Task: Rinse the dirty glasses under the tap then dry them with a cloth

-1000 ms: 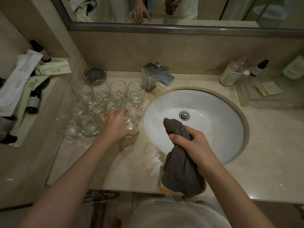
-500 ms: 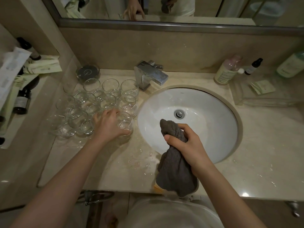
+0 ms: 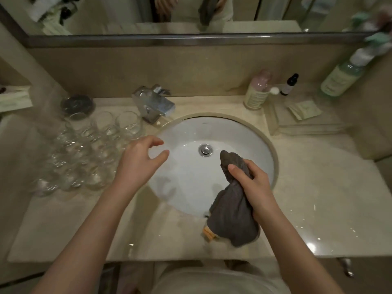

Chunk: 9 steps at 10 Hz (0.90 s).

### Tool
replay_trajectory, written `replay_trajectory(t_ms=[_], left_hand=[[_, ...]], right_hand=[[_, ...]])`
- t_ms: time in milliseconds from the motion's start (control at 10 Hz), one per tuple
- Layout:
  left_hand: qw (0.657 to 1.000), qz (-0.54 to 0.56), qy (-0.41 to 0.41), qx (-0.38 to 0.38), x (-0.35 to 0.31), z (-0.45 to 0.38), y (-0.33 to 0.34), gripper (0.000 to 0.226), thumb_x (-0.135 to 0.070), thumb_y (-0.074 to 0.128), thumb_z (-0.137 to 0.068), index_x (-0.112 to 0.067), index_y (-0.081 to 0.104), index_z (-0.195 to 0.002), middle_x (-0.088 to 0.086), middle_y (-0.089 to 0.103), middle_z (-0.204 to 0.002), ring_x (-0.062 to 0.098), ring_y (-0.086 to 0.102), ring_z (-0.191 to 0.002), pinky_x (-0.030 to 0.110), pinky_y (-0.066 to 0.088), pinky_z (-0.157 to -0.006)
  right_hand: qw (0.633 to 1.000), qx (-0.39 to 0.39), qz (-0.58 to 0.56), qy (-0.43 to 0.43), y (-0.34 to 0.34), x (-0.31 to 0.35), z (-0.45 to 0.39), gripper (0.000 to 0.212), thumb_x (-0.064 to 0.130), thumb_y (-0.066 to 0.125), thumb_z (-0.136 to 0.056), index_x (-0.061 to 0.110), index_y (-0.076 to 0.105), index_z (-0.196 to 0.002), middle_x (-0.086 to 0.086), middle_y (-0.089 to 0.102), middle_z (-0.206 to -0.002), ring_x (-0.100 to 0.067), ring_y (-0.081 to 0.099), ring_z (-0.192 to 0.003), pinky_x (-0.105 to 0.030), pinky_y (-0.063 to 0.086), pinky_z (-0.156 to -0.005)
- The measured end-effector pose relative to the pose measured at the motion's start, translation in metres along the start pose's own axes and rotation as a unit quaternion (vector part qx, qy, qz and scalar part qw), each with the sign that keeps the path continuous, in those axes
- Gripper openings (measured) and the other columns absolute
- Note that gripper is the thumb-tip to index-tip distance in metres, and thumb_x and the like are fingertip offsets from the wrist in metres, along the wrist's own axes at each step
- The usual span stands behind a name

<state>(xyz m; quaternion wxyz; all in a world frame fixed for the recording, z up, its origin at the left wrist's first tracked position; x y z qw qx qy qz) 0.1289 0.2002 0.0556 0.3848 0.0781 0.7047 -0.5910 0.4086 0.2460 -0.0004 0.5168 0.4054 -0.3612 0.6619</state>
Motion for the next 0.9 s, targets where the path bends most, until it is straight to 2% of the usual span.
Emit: replay_trajectory(t_ms=[100, 200, 300, 400, 500, 600, 700, 800, 900], left_hand=[[0.999, 0.011, 0.018, 0.029, -0.049, -0.01, 0.046, 0.021, -0.021, 0.073, -0.086, -0.014, 0.07, -0.105, -0.001, 0.069, -0.104, 0.018, 0.062, -0.097, 0.026, 0.039, -0.078], [0.998, 0.007, 0.027, 0.063, -0.094, -0.023, 0.098, 0.017, -0.024, 0.071, -0.086, -0.018, 0.07, -0.101, -0.005, 0.069, -0.097, 0.018, 0.064, -0.096, 0.031, 0.047, -0.081], [0.995, -0.007, 0.027, 0.099, -0.129, -0.036, 0.14, 0.02, -0.027, 0.07, -0.086, -0.019, 0.069, -0.104, -0.005, 0.068, -0.096, 0.018, 0.064, -0.095, 0.039, 0.051, -0.085], [0.993, -0.008, 0.02, 0.113, -0.149, -0.048, 0.169, 0.021, -0.026, 0.07, -0.086, -0.018, 0.069, -0.106, -0.007, 0.065, -0.092, 0.018, 0.064, -0.093, 0.04, 0.052, -0.086], [0.991, -0.022, 0.003, 0.132, -0.158, -0.058, 0.194, 0.021, -0.026, 0.07, -0.087, -0.018, 0.069, -0.106, -0.007, 0.065, -0.094, 0.016, 0.064, -0.094, 0.038, 0.052, -0.086], [0.991, -0.023, -0.008, 0.132, -0.163, -0.069, 0.21, 0.02, -0.025, 0.069, -0.087, -0.018, 0.069, -0.106, -0.009, 0.063, -0.092, 0.015, 0.064, -0.095, 0.036, 0.051, -0.085], [0.991, -0.01, -0.023, 0.132, -0.168, -0.079, 0.22, 0.018, -0.023, 0.069, -0.087, -0.017, 0.07, -0.104, -0.005, 0.068, -0.095, 0.014, 0.064, -0.094, 0.035, 0.051, -0.085], [0.99, 0.029, -0.049, 0.129, -0.165, -0.087, 0.229, 0.011, -0.021, 0.071, -0.086, -0.024, 0.069, -0.096, -0.005, 0.07, -0.094, 0.013, 0.065, -0.093, 0.033, 0.051, -0.084], [0.98, 0.105, -0.121, 0.118, -0.146, -0.082, 0.228, 0.013, -0.017, 0.072, -0.086, -0.028, 0.066, -0.09, -0.005, 0.071, -0.091, 0.011, 0.066, -0.09, 0.02, 0.047, -0.077]], right_hand=[[0.999, -0.031, 0.004, -0.018, -0.052, 0.018, -0.028, 0.008, 0.026, 0.073, -0.085, 0.025, 0.071, -0.093, 0.003, 0.073, -0.085, -0.012, 0.067, -0.079, -0.035, 0.053, -0.078], [0.994, -0.057, 0.068, -0.06, -0.105, 0.047, -0.061, 0.015, 0.033, 0.075, -0.083, 0.027, 0.072, -0.097, 0.008, 0.073, -0.088, -0.012, 0.067, -0.087, -0.04, 0.054, -0.088], [0.976, -0.069, 0.178, -0.105, -0.147, 0.081, -0.094, 0.02, 0.035, 0.074, -0.083, 0.028, 0.069, -0.101, 0.009, 0.071, -0.092, -0.012, 0.065, -0.091, -0.037, 0.052, -0.088], [0.937, -0.068, 0.308, -0.149, -0.176, 0.113, -0.131, 0.029, 0.039, 0.071, -0.084, 0.029, 0.068, -0.111, 0.005, 0.069, -0.098, -0.015, 0.061, -0.094, -0.036, 0.05, -0.081], [0.88, -0.059, 0.423, -0.205, -0.191, 0.137, -0.173, 0.035, 0.041, 0.068, -0.085, 0.03, 0.066, -0.119, 0.002, 0.066, -0.111, -0.022, 0.061, -0.101, -0.034, 0.045, -0.074], [0.815, -0.051, 0.527, -0.235, -0.193, 0.148, -0.214, 0.042, 0.04, 0.064, -0.088, 0.027, 0.062, -0.127, 0.001, 0.06, -0.127, -0.028, 0.058, -0.109, -0.034, 0.042, -0.075], [0.758, 0.012, 0.622, -0.196, -0.183, 0.121, -0.252, 0.048, 0.046, 0.059, -0.091, 0.027, 0.053, -0.134, -0.001, 0.052, -0.137, -0.034, 0.052, -0.117, -0.039, 0.045, -0.085], [0.71, 0.067, 0.681, -0.166, -0.17, 0.09, -0.266, 0.057, 0.054, 0.054, -0.091, 0.029, 0.043, -0.141, 0.001, 0.039, -0.147, -0.033, 0.039, -0.128, -0.046, 0.039, -0.097], [0.748, 0.038, 0.64, -0.169, -0.18, 0.09, -0.265, 0.056, 0.062, 0.047, -0.091, 0.034, 0.044, -0.14, 0.009, 0.033, -0.151, -0.028, 0.022, -0.14, -0.054, 0.022, -0.11]])
Point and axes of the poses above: each hand's wrist, its own z-axis away from the middle knuckle, its own y-axis out of the palm, x = y × z, the point moved 10 cm from there along -z, towards the middle knuckle
